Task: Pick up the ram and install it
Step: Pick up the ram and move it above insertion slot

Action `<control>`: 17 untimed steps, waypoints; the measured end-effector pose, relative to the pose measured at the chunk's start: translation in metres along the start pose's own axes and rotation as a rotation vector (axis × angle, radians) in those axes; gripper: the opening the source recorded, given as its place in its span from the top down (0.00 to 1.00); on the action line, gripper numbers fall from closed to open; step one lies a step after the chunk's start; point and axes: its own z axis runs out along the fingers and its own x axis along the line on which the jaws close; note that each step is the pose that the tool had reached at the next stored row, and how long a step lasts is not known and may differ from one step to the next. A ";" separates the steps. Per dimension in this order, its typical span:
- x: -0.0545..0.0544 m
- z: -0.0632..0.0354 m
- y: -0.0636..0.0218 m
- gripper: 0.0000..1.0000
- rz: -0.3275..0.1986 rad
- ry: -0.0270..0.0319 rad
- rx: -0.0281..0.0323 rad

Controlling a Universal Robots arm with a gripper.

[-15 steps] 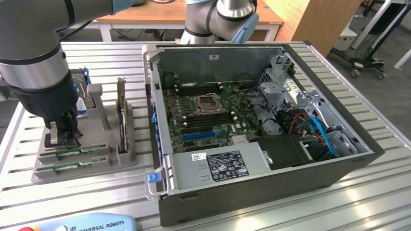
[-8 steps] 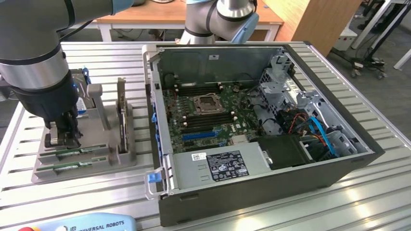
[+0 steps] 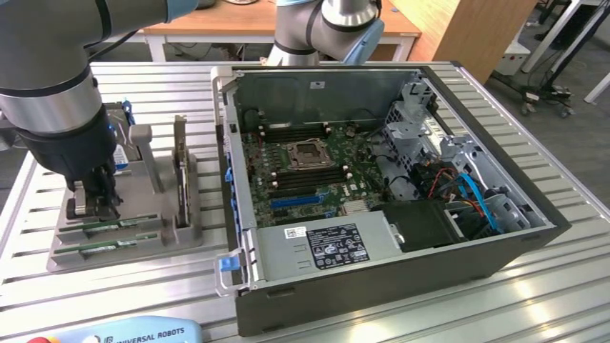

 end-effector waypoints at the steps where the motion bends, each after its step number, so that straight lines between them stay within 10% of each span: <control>1: 0.000 0.0000 -0.0001 0.70 0.000 0.0001 0.0000; 17: 0.003 0.0035 -0.0001 0.70 0.000 0.0002 -0.0002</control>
